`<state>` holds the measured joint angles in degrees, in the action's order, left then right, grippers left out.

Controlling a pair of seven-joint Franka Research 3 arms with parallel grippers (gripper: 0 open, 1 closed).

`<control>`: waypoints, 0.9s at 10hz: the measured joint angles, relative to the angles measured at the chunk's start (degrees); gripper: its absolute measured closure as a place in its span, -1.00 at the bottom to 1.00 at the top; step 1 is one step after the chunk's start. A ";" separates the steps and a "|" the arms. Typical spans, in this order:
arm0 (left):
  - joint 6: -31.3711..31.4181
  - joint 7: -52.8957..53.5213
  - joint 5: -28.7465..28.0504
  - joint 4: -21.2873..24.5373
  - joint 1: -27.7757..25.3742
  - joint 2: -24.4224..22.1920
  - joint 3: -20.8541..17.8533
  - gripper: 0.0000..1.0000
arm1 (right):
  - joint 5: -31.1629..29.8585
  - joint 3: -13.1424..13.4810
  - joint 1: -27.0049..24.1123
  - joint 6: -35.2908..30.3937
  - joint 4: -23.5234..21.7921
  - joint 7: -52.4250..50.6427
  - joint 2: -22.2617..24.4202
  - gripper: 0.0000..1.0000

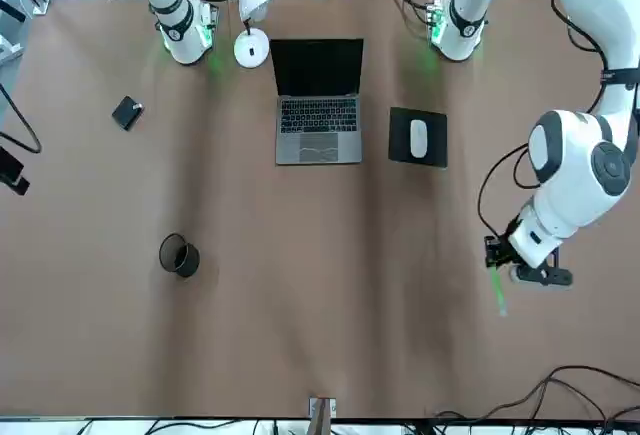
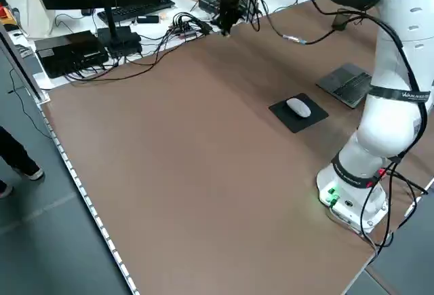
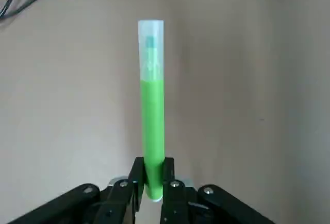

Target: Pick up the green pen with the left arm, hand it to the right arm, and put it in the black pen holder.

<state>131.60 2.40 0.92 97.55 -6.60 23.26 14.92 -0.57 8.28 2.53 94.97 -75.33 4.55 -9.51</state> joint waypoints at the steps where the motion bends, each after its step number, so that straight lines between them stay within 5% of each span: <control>1: -0.84 3.79 -0.07 -1.08 0.07 -0.01 1.59 0.64 | 0.00 0.01 -0.02 0.00 0.00 0.00 0.00 -1.00; 6: -8.73 16.87 -1.08 -7.89 1.00 0.62 7.38 0.64 | -0.02 -0.05 0.09 0.00 0.00 0.00 0.00 -1.00; 9: -9.26 20.43 -4.63 -11.66 8.31 2.29 8.13 0.64 | -0.01 -0.23 0.38 0.00 -0.02 0.00 -0.06 -1.00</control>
<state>122.33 22.83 -3.71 85.89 1.71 25.56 23.04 -0.58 8.04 2.91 94.97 -75.35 4.55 -9.56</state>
